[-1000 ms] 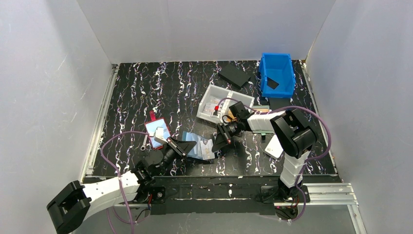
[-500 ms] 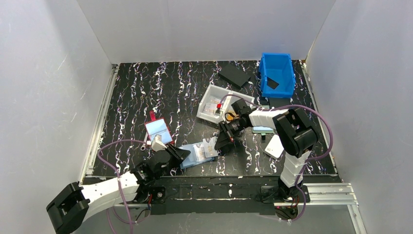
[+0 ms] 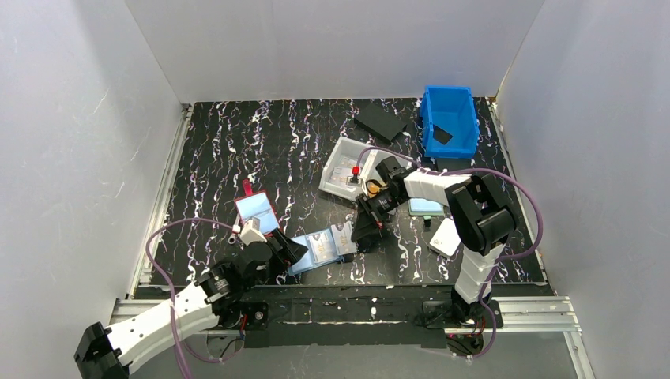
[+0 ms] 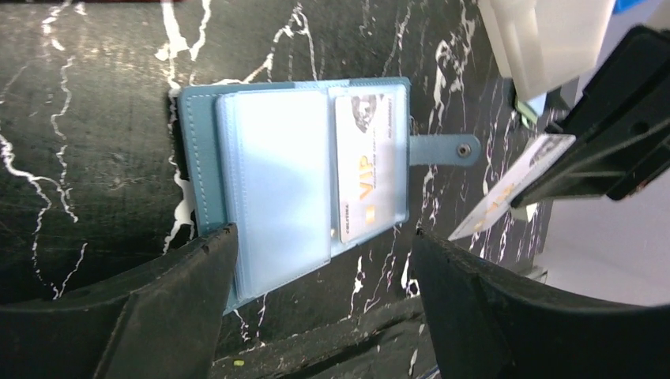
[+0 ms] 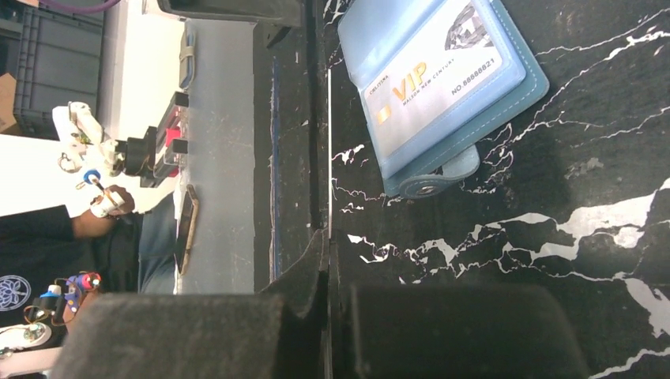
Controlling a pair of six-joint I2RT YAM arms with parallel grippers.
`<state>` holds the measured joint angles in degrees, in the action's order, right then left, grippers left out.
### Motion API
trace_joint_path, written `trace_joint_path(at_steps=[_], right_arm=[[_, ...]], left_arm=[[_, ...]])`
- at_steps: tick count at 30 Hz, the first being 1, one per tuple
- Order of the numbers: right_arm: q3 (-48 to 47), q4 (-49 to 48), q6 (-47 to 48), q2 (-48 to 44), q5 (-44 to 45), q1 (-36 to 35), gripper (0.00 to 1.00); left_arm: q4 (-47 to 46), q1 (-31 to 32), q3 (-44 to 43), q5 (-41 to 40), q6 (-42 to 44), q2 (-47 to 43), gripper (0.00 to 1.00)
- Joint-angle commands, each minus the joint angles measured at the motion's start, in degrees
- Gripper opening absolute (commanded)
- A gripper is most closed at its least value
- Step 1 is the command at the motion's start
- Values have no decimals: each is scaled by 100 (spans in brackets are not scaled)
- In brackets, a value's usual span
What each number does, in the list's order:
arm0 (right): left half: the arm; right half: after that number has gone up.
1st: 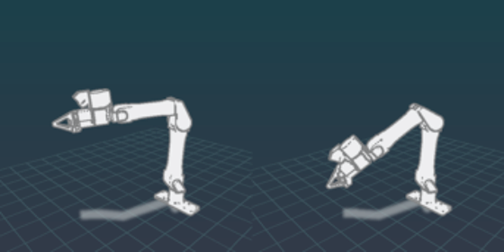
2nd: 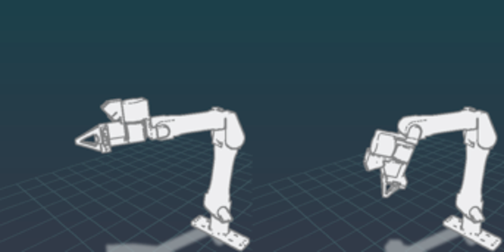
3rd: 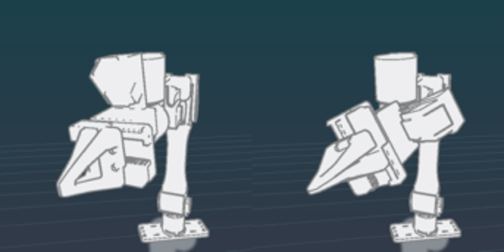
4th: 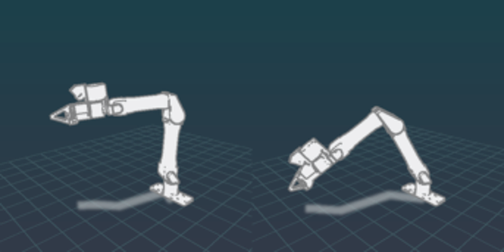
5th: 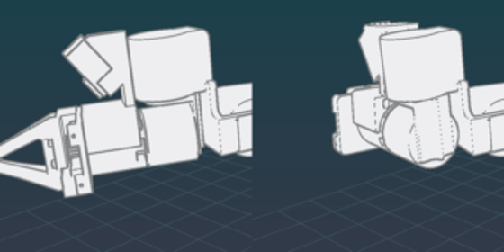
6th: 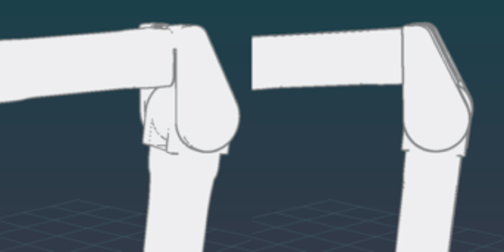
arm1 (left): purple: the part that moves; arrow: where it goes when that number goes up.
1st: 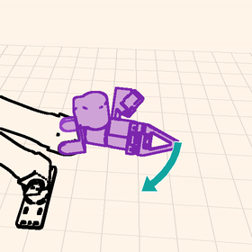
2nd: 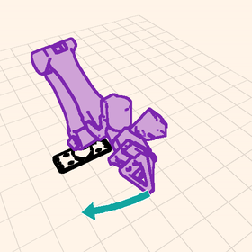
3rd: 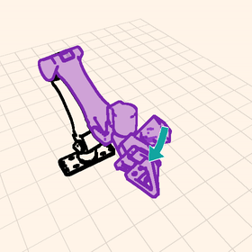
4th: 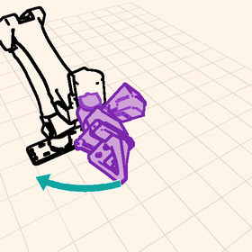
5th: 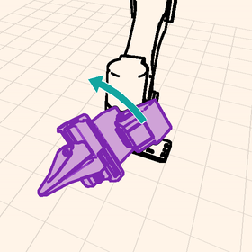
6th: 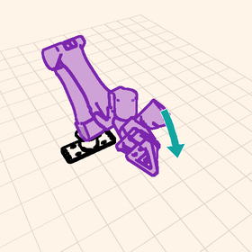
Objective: Take the credit cards out of the card holder
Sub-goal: Place the credit card in the storage box.
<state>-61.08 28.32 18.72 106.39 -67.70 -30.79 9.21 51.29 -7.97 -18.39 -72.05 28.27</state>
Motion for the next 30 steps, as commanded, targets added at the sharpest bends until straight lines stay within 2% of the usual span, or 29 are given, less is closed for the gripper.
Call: trace_joint_path(at_steps=[1,4,6,7,9,14,18,23,28,30], right_arm=[[-262,646,706,-93,-210,93,1],[-348,906,975,-82,-308,160,1],[-454,1191,1259,-62,-373,228,1],[-483,1322,1368,-59,-413,271,1],[-501,1435,1467,-59,-479,342,1],[-501,1495,1491,-92,-545,407,1],[-510,1494,1462,-66,-624,407,1],[-503,1494,1439,-83,-646,415,1],[-501,1485,1429,-101,-670,429,1],[-501,1494,1430,-102,-673,433,1]], left_arm=[[121,11,-95,394,1017,-349,80],[-156,3,-16,520,1182,-669,82],[-666,7,271,595,1029,-937,96],[-1048,11,465,628,887,-1087,98],[-1486,8,764,667,602,-1367,98],[-1965,9,913,912,911,-1618,98],[-2382,10,609,1159,1209,-834,93],[-3357,37,115,1472,1501,806,90],[-3743,85,-592,1705,1798,2348,87],[-3927,100,-780,1740,1854,2778,82]])
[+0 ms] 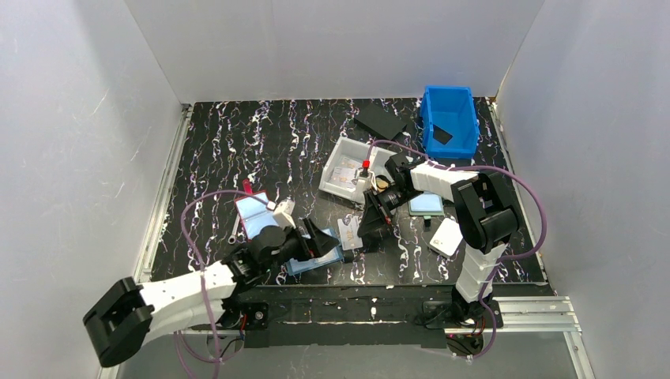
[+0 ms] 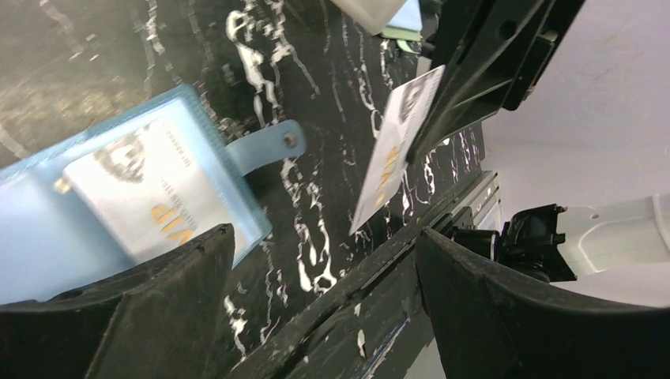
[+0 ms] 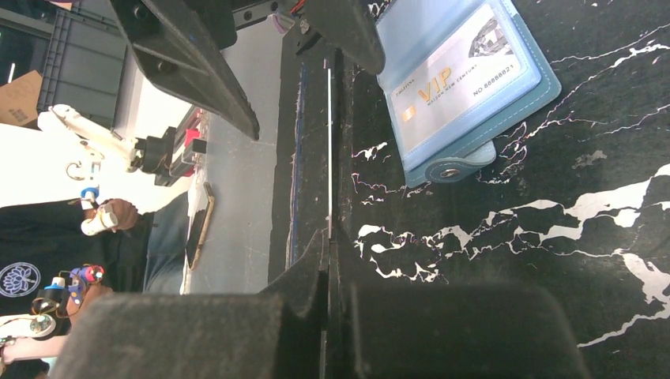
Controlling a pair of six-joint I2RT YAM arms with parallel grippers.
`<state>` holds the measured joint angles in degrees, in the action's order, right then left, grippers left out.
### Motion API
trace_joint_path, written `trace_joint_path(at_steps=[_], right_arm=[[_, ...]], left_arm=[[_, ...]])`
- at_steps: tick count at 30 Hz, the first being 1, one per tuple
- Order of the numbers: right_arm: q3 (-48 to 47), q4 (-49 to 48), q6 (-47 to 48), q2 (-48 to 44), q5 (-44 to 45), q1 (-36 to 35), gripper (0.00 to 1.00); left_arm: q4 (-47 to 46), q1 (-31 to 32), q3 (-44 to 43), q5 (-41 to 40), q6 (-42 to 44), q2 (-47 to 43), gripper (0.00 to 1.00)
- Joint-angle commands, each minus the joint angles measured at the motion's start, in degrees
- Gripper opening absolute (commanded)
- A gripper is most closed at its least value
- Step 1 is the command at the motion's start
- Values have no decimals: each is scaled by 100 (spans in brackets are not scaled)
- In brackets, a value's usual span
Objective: Take the credit cards out of the card holder
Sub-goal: Place the credit card in the storage box.
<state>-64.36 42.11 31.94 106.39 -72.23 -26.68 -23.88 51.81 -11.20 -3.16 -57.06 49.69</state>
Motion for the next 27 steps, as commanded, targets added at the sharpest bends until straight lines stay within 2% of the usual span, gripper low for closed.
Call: trace_joint_path(at_steps=[1,10,17,19,24,26,27], right_arm=[[-178,114,102,-101,-219,22,1],[-182,151,93,-92,-304,57,1],[-182,143,74,-70,-231,97,1],[-190,141,65,-57,-207,101,1],[-191,142,65,-47,-139,110,3],[-206,180,102,-76,-76,110,10],[-232,223,187,-98,-24,110,19]], left_arm=[[-716,50,-528,245,361,809,76],[-1868,109,-776,780,171,2012,53],[-2373,116,-705,1009,54,2288,16],[-2466,123,-622,1029,26,2246,2],[-2586,112,-358,1080,182,1931,0],[-2575,113,-217,1103,296,1760,0],[-2494,110,-162,1129,352,1642,0]])
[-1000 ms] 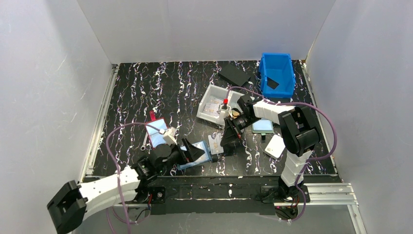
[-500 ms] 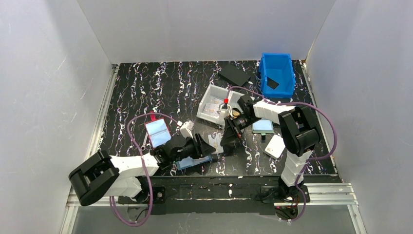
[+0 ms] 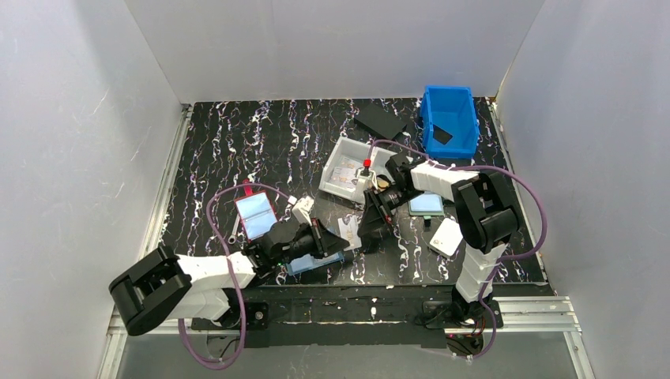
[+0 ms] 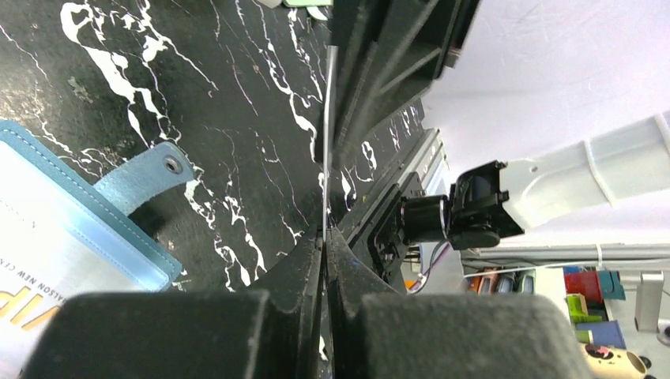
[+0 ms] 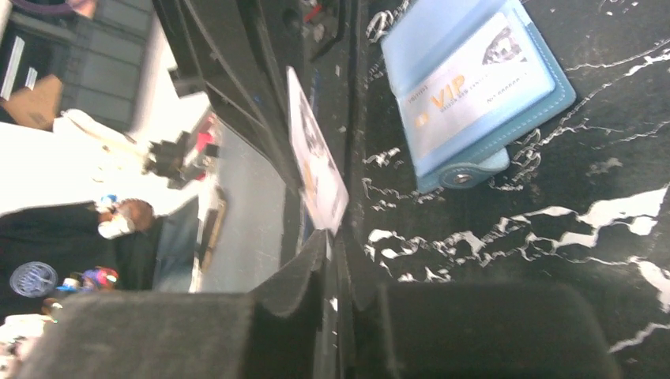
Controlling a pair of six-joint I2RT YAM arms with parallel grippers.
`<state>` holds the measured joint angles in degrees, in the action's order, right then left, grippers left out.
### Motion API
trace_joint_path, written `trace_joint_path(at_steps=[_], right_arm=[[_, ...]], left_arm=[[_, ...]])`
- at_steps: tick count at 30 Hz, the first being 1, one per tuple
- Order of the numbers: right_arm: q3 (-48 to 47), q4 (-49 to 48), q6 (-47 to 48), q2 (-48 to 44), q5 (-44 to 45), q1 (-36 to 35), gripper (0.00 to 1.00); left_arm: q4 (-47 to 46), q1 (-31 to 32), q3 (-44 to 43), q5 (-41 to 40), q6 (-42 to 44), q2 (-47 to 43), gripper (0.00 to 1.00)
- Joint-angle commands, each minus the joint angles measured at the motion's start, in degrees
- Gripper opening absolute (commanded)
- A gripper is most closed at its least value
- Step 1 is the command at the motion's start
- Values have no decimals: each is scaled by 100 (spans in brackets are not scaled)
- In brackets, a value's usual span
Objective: Take the credit cards out of the card holder
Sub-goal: Place the credit card in the storage box.
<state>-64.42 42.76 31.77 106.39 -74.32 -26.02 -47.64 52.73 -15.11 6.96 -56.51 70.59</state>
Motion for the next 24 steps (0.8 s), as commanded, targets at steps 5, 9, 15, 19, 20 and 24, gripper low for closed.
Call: trace_joint_path(at_steps=[5,9,15,19,20,24], right_arm=[[-718,1730,1759,4,304,44,36],[-1019,2922,3116,135,249,44,40],[-1021,3854,4609,-44,142,-8,51],[-798,3857,5037,-357,25,-86,59],[-753,3854,5118,-378,-11,-87,61],[-639,3854,5303,-356,-47,-133,63]], left_arm=[[1109,1,112,641,676,-1009,0],[2043,-8,-118,1193,956,-1308,0],[3012,-8,-659,1901,1329,-1099,0],[3449,0,-1171,2222,1585,-718,0],[3494,3,-1240,2289,1627,-603,0],[3574,31,-1632,2460,1725,-174,0]])
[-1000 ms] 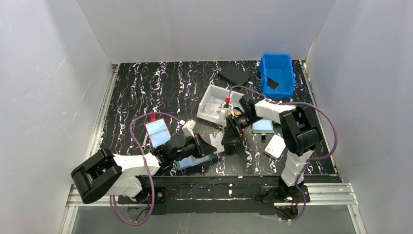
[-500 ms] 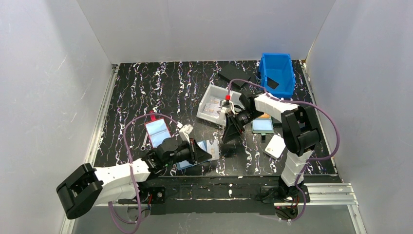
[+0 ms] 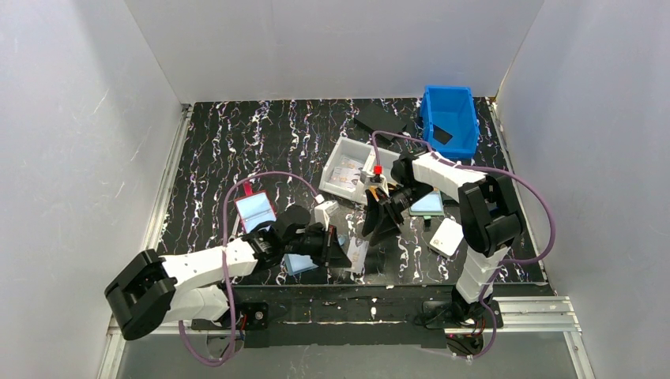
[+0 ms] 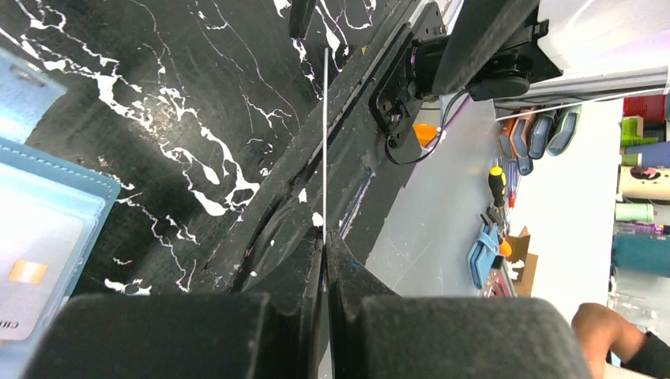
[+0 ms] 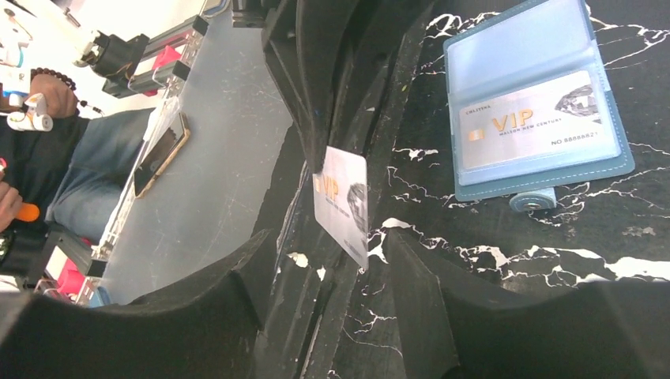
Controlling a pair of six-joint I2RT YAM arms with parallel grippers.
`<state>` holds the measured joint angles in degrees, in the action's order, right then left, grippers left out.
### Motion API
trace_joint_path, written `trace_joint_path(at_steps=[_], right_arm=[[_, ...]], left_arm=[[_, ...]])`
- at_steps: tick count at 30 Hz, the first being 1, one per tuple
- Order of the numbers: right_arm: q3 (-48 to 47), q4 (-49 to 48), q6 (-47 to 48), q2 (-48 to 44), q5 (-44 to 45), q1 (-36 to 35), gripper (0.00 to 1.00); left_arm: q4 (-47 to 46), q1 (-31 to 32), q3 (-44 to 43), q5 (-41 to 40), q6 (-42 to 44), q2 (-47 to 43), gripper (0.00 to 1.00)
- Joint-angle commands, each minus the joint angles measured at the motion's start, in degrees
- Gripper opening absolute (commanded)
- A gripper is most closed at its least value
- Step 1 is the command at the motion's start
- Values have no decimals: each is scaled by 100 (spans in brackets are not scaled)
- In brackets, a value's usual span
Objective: Take the credit cards out of the card holder
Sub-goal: Place the credit card in the storage box.
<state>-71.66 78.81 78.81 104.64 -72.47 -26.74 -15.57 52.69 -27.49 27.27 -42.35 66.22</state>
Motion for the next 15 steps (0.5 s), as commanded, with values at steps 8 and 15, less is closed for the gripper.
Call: trace_joint_path(at_steps=[8,15], right_arm=[[61,258,537,-162,-144,-245,51],[-19,252,435,-9,-5,-476,41]], left_arm=[[546,58,-685,360,437,562,0],[651,58,-646,213,470,402,0]])
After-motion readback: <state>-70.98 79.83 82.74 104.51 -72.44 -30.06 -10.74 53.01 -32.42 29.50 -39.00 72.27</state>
